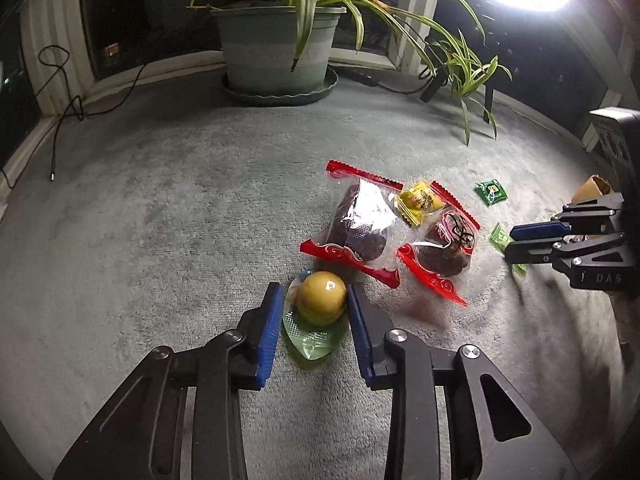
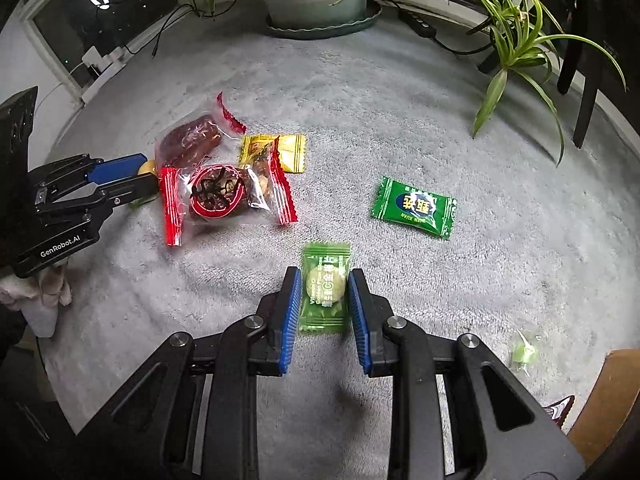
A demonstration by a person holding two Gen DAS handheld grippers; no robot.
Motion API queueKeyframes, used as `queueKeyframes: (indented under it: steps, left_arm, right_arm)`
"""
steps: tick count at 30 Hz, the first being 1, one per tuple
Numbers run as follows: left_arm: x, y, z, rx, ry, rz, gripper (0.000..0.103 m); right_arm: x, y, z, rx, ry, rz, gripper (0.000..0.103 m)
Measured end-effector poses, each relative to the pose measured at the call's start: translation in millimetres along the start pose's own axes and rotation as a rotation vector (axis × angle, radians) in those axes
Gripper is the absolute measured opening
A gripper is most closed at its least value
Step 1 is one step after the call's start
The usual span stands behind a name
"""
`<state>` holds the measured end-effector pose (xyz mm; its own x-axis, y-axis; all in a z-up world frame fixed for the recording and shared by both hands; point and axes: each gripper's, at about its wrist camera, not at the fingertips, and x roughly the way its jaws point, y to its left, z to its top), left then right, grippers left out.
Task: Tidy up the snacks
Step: 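Grasp the yellow ball snack with the left tool while the right tool grasps the light green candy, then carry both snacks over the box and open both tools to drop them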
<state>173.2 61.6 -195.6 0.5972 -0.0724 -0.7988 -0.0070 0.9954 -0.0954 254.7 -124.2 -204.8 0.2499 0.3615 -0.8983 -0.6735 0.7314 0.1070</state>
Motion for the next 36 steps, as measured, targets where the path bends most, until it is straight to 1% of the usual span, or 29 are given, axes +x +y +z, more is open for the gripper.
queueKeyframes:
  steps: [4, 7, 12, 14, 16, 22, 28, 36]
  left_arm:
    - [1, -1, -1, 0.018, -0.005, 0.003, 0.031]
    - [1, 0, -2, 0.024, -0.011, 0.002, 0.030]
    - [-2, 2, -3, 0.010, -0.018, -0.007, 0.027]
    - [-4, 2, -3, 0.005, -0.020, -0.010, 0.022]
    - [-5, 4, -3, -0.004, -0.020, -0.013, 0.022]
    - [-6, 5, -6, -0.021, -0.019, -0.021, 0.022]
    - [-21, 4, -6, -0.034, -0.042, -0.029, 0.022]
    - [-57, -13, 1, -0.020, -0.106, -0.074, 0.022]
  right_arm:
    - [2, 7, 1, -0.036, 0.015, -0.034, 0.025]
    - [2, 10, 2, -0.048, 0.018, -0.047, 0.022]
    - [1, 9, 0, -0.031, 0.005, -0.057, 0.021]
    - [-1, 9, -2, -0.020, 0.000, -0.058, 0.021]
    - [-2, 8, -3, -0.009, -0.001, -0.049, 0.021]
    - [-9, 3, -6, 0.014, -0.015, -0.062, 0.021]
    - [-32, 1, -13, 0.037, -0.057, -0.056, 0.021]
    - [-79, -8, -36, 0.096, -0.133, -0.052, 0.021]
